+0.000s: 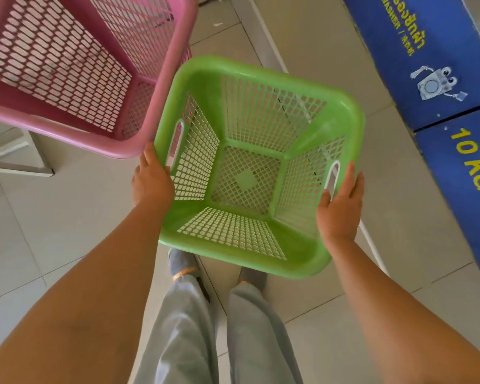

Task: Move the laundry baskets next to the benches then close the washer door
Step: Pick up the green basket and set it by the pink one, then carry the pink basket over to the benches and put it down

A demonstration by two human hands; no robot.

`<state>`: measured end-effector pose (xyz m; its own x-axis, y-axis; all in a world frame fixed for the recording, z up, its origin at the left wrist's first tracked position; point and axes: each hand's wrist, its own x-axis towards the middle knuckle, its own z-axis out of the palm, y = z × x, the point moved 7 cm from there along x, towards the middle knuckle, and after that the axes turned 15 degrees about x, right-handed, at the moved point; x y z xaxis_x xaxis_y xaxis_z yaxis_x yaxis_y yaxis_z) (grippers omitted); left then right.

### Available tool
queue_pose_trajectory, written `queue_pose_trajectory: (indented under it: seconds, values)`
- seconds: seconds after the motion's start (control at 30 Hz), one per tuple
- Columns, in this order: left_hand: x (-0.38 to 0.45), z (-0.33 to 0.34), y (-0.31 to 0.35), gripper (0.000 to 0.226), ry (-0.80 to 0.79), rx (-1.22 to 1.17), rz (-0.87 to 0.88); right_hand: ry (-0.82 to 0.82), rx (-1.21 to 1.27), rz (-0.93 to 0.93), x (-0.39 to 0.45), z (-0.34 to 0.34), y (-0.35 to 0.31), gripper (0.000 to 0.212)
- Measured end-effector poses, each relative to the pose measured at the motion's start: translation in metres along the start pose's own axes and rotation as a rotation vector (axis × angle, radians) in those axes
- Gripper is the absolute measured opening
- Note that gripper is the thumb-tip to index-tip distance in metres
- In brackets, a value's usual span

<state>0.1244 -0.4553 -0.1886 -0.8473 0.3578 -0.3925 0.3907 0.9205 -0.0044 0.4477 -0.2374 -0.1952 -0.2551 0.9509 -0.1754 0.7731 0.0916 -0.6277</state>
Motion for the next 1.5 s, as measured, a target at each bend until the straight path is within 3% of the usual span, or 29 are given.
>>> queue_pose_trajectory:
  seconds: [0.1,0.23,0.57,0.9,1.13,1.5]
  values:
    - [-0.003,-0.003,0.003,0.067,-0.033,0.002,-0.022,-0.087,-0.119,0.015,0.000,0.000,0.000,0.081]
    - [-0.016,-0.008,0.005,0.077,-0.047,0.005,0.013,-0.121,-0.190,0.005,-0.011,-0.003,-0.012,0.076]
    - [-0.066,-0.045,0.003,0.063,-0.147,0.105,0.178,-0.247,-0.234,-0.080,-0.069,-0.020,-0.069,0.068]
    - [-0.095,-0.126,-0.050,0.060,-0.048,0.037,0.181,-0.322,-0.159,-0.210,-0.112,-0.028,-0.174,0.059]
    - [-0.046,-0.169,-0.114,0.056,-0.021,0.015,0.173,-0.338,-0.134,-0.239,-0.120,0.010,-0.261,0.056]
    - [0.114,-0.242,-0.198,0.044,-0.033,0.045,0.218,-0.262,-0.094,-0.079,-0.095,0.102,-0.383,0.057]
